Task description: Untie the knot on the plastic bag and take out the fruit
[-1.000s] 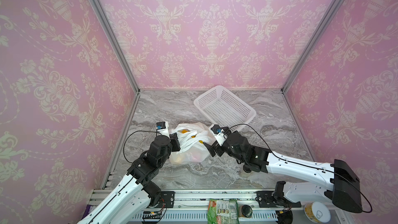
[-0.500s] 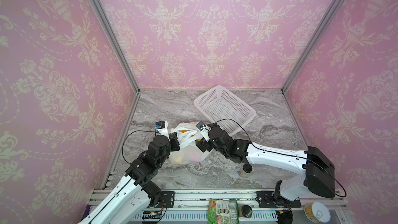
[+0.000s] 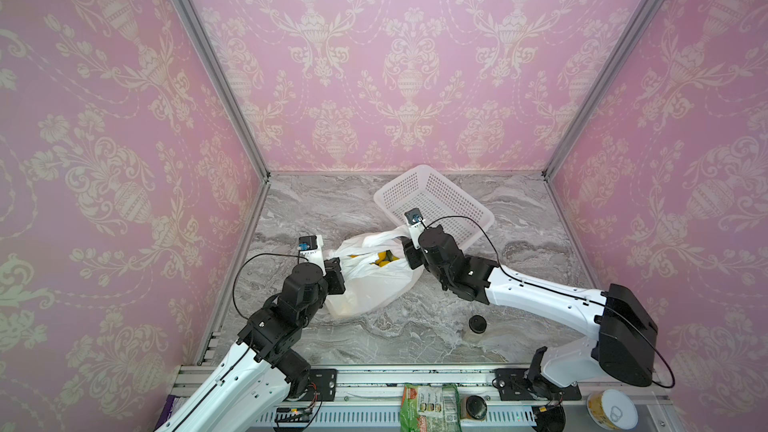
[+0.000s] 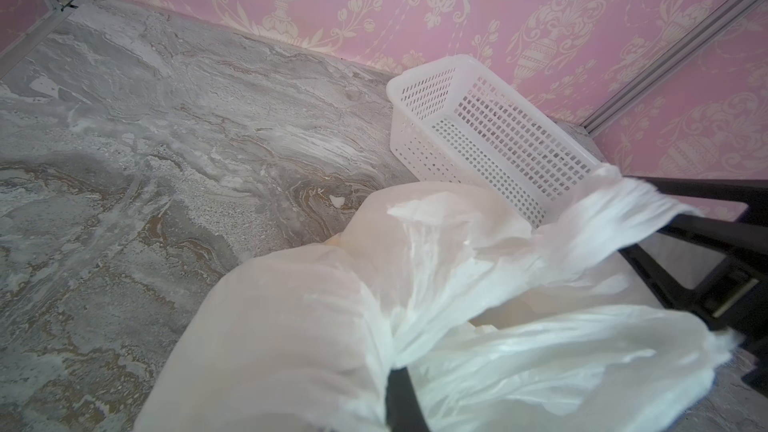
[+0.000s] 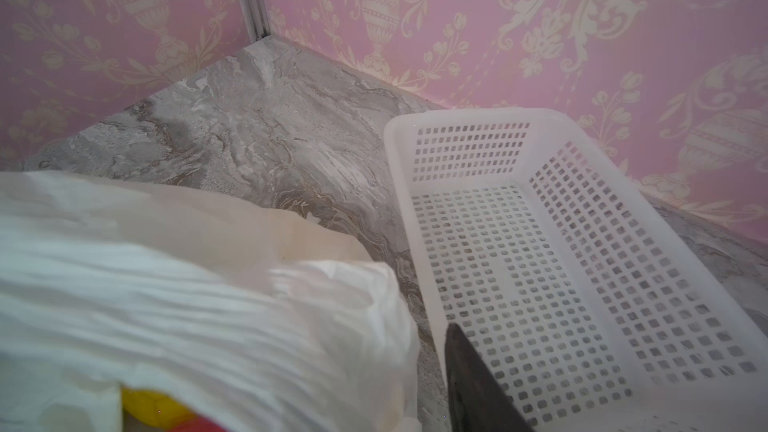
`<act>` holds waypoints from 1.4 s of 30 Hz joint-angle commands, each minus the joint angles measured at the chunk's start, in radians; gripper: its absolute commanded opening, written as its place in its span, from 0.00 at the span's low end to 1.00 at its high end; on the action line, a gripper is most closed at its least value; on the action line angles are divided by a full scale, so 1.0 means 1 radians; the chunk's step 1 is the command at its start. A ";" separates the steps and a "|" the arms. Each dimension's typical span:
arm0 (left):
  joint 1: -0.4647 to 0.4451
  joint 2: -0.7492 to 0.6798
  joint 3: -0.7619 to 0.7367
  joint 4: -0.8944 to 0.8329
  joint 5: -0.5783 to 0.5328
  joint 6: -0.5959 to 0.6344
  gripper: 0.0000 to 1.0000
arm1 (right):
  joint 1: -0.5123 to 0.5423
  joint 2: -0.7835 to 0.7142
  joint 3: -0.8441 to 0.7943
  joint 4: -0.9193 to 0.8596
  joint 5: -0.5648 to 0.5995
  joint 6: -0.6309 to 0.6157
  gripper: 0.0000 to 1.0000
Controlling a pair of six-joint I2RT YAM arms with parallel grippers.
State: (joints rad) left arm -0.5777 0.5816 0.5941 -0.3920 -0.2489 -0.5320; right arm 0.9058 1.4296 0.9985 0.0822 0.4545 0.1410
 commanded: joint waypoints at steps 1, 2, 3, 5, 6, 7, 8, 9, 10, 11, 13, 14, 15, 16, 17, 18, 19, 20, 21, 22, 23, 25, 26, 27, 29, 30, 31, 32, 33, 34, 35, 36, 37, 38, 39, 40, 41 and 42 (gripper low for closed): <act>0.009 -0.016 0.040 -0.024 -0.011 0.042 0.11 | -0.004 -0.044 -0.045 0.044 -0.032 0.101 0.41; 0.009 -0.017 0.046 -0.024 -0.005 0.053 0.21 | -0.004 -0.043 -0.045 0.039 -0.039 0.109 0.40; 0.008 -0.020 0.055 -0.031 -0.005 0.063 0.32 | -0.003 -0.042 -0.043 0.033 -0.044 0.118 0.39; 0.006 -0.030 0.079 -0.046 0.006 0.099 0.60 | -0.004 -0.043 -0.041 0.031 -0.070 0.133 0.39; 0.006 -0.038 0.095 -0.063 -0.008 0.107 0.68 | -0.004 -0.043 -0.041 0.034 -0.083 0.137 0.41; 0.004 -0.053 0.109 -0.080 -0.029 0.117 0.76 | -0.002 -0.044 -0.042 0.039 -0.092 0.141 0.43; 0.002 -0.072 0.121 -0.086 -0.038 0.134 0.81 | -0.003 -0.047 -0.041 0.041 -0.094 0.145 0.44; 0.001 -0.091 0.127 -0.085 -0.038 0.147 0.96 | -0.004 -0.048 -0.040 0.041 -0.091 0.149 0.44; -0.002 -0.108 0.131 -0.084 -0.032 0.165 0.99 | -0.005 -0.050 -0.040 0.041 -0.084 0.153 0.45; -0.003 -0.120 0.131 -0.082 -0.015 0.183 0.99 | -0.004 -0.053 -0.040 0.041 -0.079 0.159 0.46; -0.019 -0.117 0.170 -0.076 0.005 0.209 0.99 | -0.006 -0.056 -0.037 0.039 -0.071 0.170 0.47; -0.031 -0.106 0.173 -0.067 0.022 0.224 0.99 | -0.006 -0.056 -0.035 0.034 -0.067 0.177 0.47; -0.044 -0.094 0.177 -0.060 0.036 0.235 0.99 | -0.007 -0.055 -0.033 0.031 -0.065 0.184 0.47; -0.062 -0.084 0.179 -0.050 0.043 0.251 0.99 | -0.010 -0.055 -0.028 0.027 -0.062 0.192 0.46; -0.088 -0.079 0.178 -0.039 0.031 0.263 0.99 | -0.013 -0.053 -0.026 0.019 -0.056 0.204 0.45; -0.110 -0.082 0.179 -0.030 0.009 0.271 0.99 | -0.019 -0.051 -0.020 0.013 -0.053 0.216 0.43; -0.135 -0.089 0.179 -0.017 -0.009 0.286 0.99 | -0.028 -0.046 -0.013 0.002 -0.056 0.232 0.41; -0.156 -0.097 0.181 -0.001 -0.009 0.304 0.99 | -0.044 -0.038 -0.002 -0.010 -0.067 0.250 0.38; -0.174 -0.102 0.183 0.015 -0.007 0.317 0.99 | -0.058 -0.031 0.008 -0.018 -0.084 0.264 0.36; -0.193 -0.101 0.186 0.032 -0.002 0.331 0.99 | -0.072 -0.020 0.022 -0.024 -0.105 0.279 0.34; -0.211 -0.089 0.192 0.046 -0.002 0.343 0.99 | -0.085 -0.009 0.034 -0.026 -0.127 0.293 0.32; -0.243 -0.046 0.209 0.057 -0.022 0.364 0.99 | -0.103 0.011 0.060 -0.029 -0.145 0.306 0.28; -0.263 -0.018 0.219 0.057 -0.052 0.377 0.99 | -0.110 0.021 0.077 -0.031 -0.145 0.311 0.26; -0.279 0.006 0.228 0.058 -0.087 0.387 0.99 | -0.115 0.032 0.093 -0.038 -0.144 0.317 0.24; -0.314 0.037 0.244 0.058 -0.192 0.397 0.99 | -0.138 0.060 0.135 -0.056 -0.156 0.334 0.20; -0.319 0.043 0.248 0.060 -0.229 0.397 0.99 | -0.149 0.075 0.159 -0.065 -0.161 0.339 0.19; -0.320 0.043 0.250 0.060 -0.253 0.398 0.99 | -0.159 0.095 0.186 -0.077 -0.170 0.344 0.18; -0.321 0.042 0.253 0.061 -0.277 0.396 0.99 | -0.169 0.115 0.224 -0.087 -0.174 0.348 0.17; -0.321 0.039 0.251 0.060 -0.292 0.394 0.99 | -0.177 0.132 0.244 -0.097 -0.177 0.352 0.16; -0.321 0.037 0.250 0.056 -0.300 0.395 0.99 | -0.184 0.153 0.266 -0.107 -0.182 0.357 0.15; -0.321 0.037 0.248 0.049 -0.309 0.389 0.99 | -0.193 0.173 0.288 -0.117 -0.189 0.363 0.14; -0.321 0.039 0.247 0.038 -0.316 0.385 0.99 | -0.198 0.189 0.304 -0.123 -0.199 0.368 0.14; -0.321 0.044 0.246 0.027 -0.321 0.373 0.99 | -0.203 0.204 0.322 -0.126 -0.204 0.372 0.13; -0.321 0.047 0.245 0.015 -0.327 0.361 0.99 | -0.205 0.218 0.336 -0.129 -0.209 0.376 0.13; -0.321 0.050 0.241 0.004 -0.331 0.346 0.99 | -0.205 0.231 0.352 -0.132 -0.214 0.378 0.12; -0.321 0.054 0.235 -0.007 -0.335 0.322 0.99 | -0.204 0.244 0.364 -0.131 -0.220 0.380 0.12; -0.321 0.056 0.230 -0.015 -0.337 0.298 0.99 | -0.205 0.253 0.373 -0.131 -0.226 0.385 0.12; -0.321 0.059 0.221 -0.026 -0.336 0.270 0.99 | -0.205 0.260 0.380 -0.130 -0.229 0.387 0.11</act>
State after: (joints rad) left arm -0.8936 0.6338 0.8165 -0.3679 -0.5369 -0.1959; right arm 0.7013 1.6707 1.3338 -0.0261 0.2527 0.4992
